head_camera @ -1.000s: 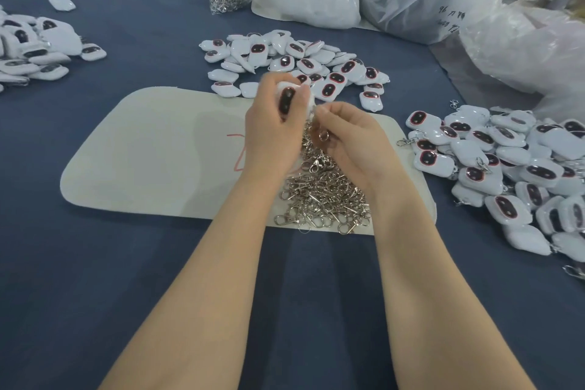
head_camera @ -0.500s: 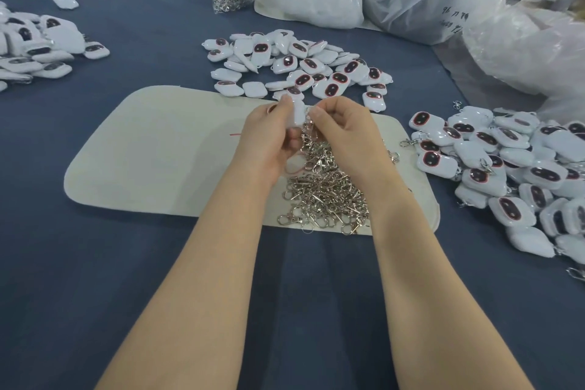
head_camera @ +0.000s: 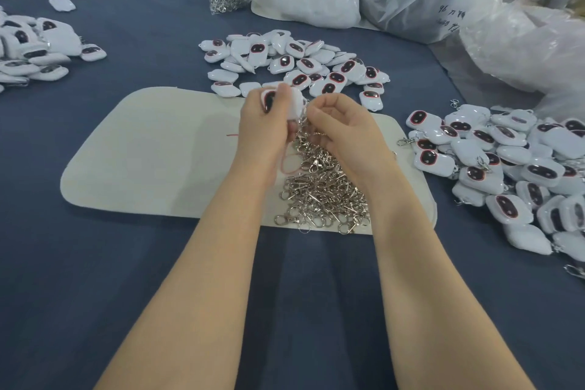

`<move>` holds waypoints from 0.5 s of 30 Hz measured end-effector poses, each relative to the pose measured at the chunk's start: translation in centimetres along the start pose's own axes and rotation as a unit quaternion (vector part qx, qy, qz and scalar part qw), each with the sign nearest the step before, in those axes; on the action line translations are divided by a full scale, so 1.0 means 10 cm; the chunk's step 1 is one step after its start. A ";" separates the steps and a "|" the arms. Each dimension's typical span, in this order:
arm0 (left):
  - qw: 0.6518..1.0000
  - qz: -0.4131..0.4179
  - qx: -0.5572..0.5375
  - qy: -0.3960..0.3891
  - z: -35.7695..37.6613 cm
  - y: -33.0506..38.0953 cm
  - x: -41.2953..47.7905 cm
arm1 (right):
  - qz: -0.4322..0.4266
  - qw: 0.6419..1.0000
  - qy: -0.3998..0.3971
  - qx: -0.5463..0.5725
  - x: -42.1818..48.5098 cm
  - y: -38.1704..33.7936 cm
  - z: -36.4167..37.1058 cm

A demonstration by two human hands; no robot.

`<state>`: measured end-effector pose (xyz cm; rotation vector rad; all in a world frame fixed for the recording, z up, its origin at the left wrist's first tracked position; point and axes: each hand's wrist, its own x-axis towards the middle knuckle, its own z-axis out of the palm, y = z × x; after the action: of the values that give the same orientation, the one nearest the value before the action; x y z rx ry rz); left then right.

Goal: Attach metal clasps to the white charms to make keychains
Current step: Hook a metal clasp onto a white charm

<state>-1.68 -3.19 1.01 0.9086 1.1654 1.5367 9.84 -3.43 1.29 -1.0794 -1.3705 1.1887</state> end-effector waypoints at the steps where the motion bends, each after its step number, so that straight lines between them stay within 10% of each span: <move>1: 0.995 -0.069 -0.066 -0.010 -0.01 0.01 0.01 | -0.013 0.999 0.000 -0.032 0.00 0.00 0.01; 7: 0.932 -0.238 -0.269 -0.047 -0.05 0.06 0.01 | -0.069 0.990 -0.004 -0.126 -0.02 0.01 0.04; 15: 0.940 -0.246 -0.232 -0.043 -0.06 0.03 0.02 | -0.075 0.975 0.003 -0.209 -0.03 -0.03 0.06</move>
<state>-2.40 -3.15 1.15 0.3276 0.8279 1.2604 9.27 -3.84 1.49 -1.2407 -1.7130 0.8032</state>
